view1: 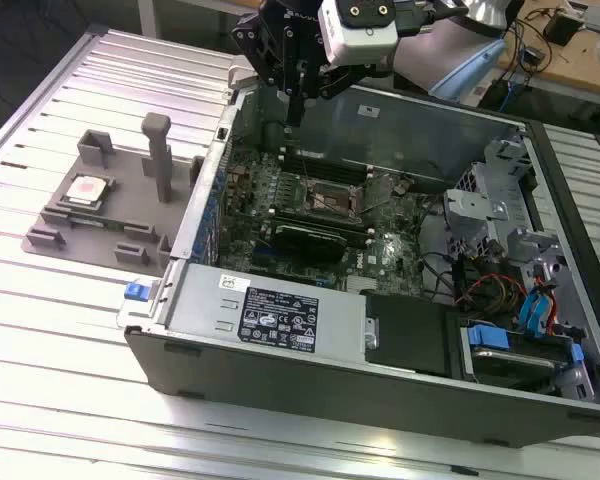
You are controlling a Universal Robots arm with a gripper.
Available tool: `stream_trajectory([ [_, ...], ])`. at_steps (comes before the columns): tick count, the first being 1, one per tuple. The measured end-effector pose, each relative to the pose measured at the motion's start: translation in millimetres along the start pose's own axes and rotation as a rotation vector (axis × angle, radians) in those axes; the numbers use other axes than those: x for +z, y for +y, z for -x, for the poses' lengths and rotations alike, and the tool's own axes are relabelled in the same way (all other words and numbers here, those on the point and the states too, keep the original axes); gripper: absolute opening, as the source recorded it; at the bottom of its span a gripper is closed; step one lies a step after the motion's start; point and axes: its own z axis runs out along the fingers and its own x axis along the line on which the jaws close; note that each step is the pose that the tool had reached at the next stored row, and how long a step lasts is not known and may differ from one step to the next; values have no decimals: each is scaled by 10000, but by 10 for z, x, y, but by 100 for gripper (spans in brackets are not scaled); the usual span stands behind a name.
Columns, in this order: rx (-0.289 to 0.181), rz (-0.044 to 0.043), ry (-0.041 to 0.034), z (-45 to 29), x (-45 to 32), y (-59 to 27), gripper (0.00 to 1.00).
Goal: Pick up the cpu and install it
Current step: 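Reach for the cpu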
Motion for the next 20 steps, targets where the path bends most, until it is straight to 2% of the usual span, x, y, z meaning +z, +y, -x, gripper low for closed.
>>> stream_trajectory([
  [14, 0, 1, -1, -14, 0, -1, 11],
  [18, 0, 1, 0, -73, -1, 3, 11],
  [20, -1, 0, -1, -138, -3, 7, 11],
])
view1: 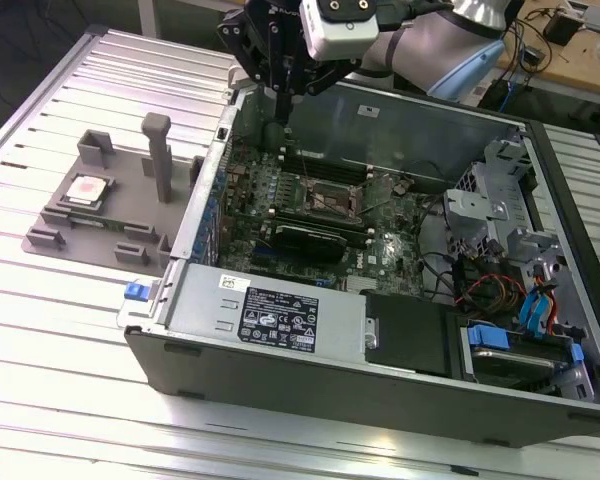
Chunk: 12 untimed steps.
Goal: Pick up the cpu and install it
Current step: 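Reach for the cpu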
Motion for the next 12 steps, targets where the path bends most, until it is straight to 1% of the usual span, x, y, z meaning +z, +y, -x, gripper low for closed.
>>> stream_trajectory([
  [10, -1, 1, -16, -155, -3, 22, 11],
  [12, 0, 2, -23, -198, -3, 29, 11],
])
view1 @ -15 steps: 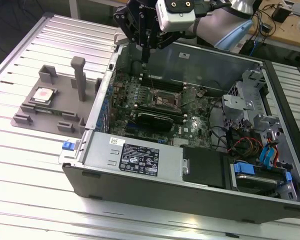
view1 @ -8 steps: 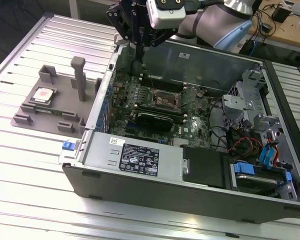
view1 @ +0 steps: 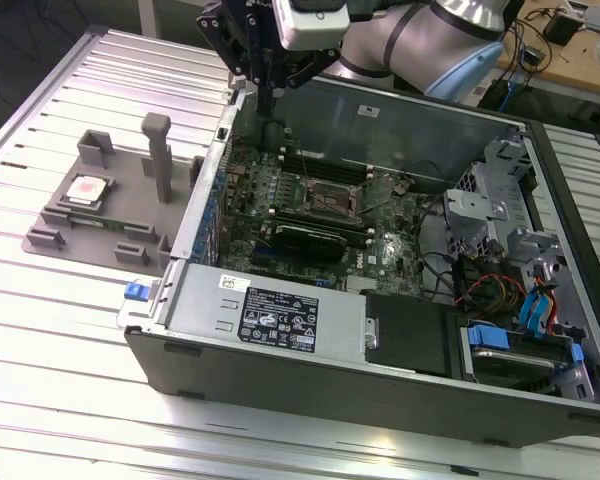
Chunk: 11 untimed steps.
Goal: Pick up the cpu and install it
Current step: 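Reach for the cpu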
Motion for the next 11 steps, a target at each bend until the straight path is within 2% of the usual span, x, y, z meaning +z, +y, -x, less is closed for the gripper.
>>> stream_trajectory([
  [7, -1, 3, -36, -155, -3, 23, 11],
  [9, -4, 3, -52, -236, -5, 34, 11],
  [11, -2, 5, -64, -286, -5, 39, 11],
])
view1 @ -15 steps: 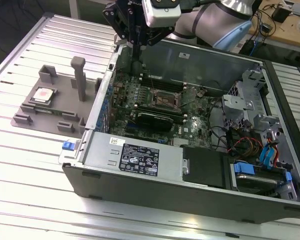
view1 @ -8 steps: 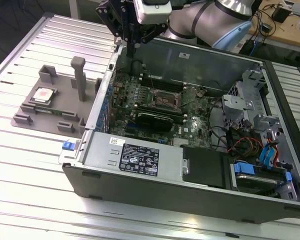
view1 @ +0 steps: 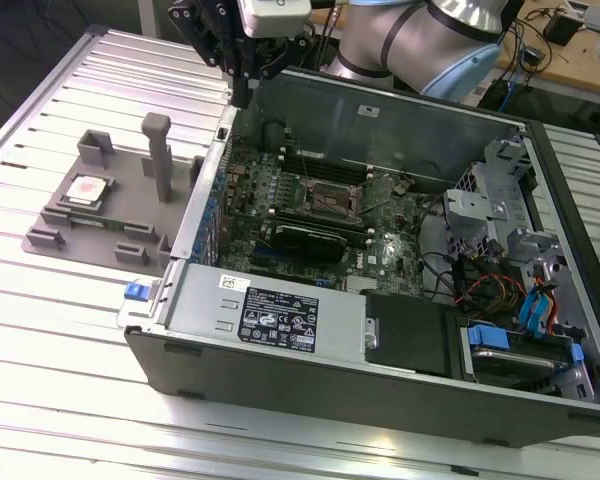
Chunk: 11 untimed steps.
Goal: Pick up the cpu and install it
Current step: 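Reach for the cpu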
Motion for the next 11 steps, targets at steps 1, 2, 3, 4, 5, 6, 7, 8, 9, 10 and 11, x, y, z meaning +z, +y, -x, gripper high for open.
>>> stream_trajectory([
  [1, -1, 0, -4, -17, 0, 2, 11],
  [2, -2, 1, -11, -45, -1, 3, 11],
  [3, -2, 3, -15, -67, -1, 4, 11],
  [4, -3, 2, -19, -100, -2, 6, 11],
  [5, -2, 1, -21, -120, -2, 8, 11],
  [6, -1, 2, -23, -138, -2, 9, 11],
  [7, -1, 2, -24, -164, -2, 11, 11],
  [8, -1, 2, -25, -182, -2, 13, 11],
  [9, -2, 2, -26, -203, -2, 15, 11],
  [10, -2, 2, -28, -224, -2, 17, 11],
  [11, -3, 3, -30, -256, -2, 19, 11],
])
